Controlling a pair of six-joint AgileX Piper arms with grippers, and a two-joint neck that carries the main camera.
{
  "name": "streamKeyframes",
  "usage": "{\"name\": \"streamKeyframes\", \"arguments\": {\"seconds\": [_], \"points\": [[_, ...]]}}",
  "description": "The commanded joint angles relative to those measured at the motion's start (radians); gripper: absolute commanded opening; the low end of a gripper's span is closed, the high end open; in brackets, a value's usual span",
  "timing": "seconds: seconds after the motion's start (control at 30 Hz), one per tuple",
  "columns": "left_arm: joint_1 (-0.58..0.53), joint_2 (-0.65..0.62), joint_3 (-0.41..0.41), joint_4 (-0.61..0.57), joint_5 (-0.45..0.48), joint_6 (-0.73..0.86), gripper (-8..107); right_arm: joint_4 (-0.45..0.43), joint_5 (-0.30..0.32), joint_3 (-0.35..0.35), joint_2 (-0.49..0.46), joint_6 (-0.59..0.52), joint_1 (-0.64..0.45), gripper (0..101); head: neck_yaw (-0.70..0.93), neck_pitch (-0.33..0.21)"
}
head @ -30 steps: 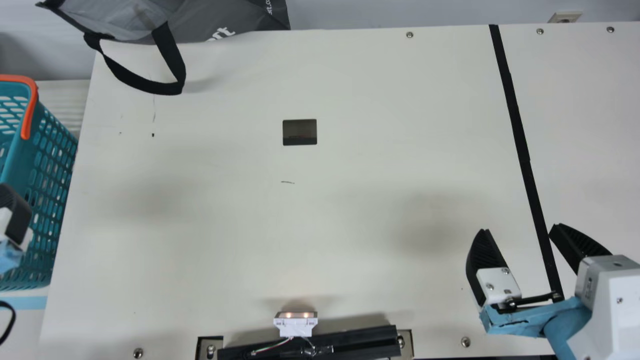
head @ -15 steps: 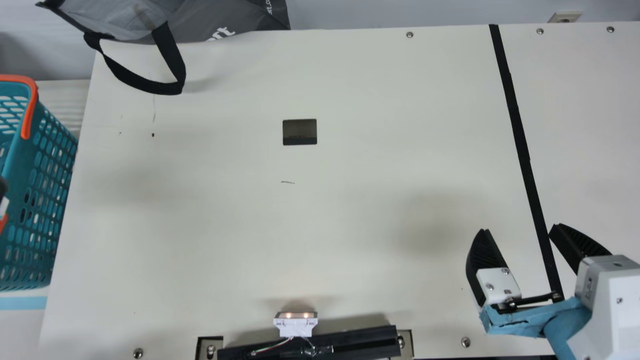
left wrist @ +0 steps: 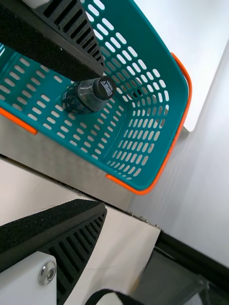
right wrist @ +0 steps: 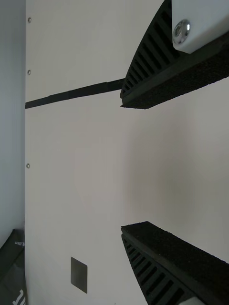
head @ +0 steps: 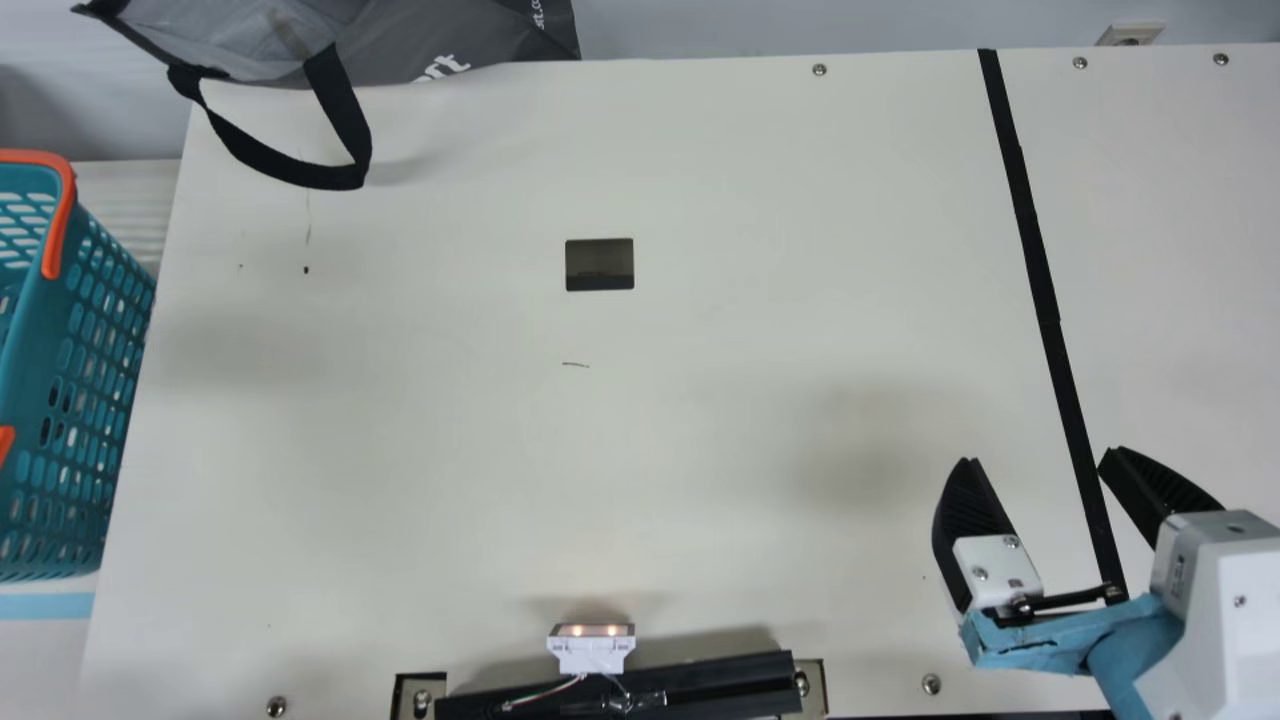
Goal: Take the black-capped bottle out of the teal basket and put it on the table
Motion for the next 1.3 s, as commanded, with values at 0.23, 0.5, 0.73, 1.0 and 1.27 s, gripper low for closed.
{"name": "streamKeyframes", "arguments": {"seconds": [0.23, 0.5, 0.73, 1.0, 1.27], "points": [[0.166, 0.126, -0.065, -0.282, 0.056, 0.321, 107, 0.0, 0.0, 0.0, 0.0, 0.0, 0.0, 91, 0.008, -0.004], [0.321, 0.242, -0.111, -0.454, 0.112, 0.575, 107, 0.0, 0.0, 0.0, 0.0, 0.0, 0.0, 91, 0.008, -0.004], [0.422, 0.346, -0.137, -0.556, 0.147, 0.753, 107, 0.0, 0.0, 0.0, 0.0, 0.0, 0.0, 91, 0.008, -0.004], [0.474, 0.441, -0.152, -0.622, 0.176, 0.887, 107, -0.001, 0.001, 0.0, 0.0, 0.0, 0.0, 91, 0.008, -0.004], [0.474, 0.503, -0.164, -0.65, 0.171, 0.955, 107, -0.001, 0.0, 0.0, 0.0, 0.0, 0.0, 91, 0.008, -0.004]]}}
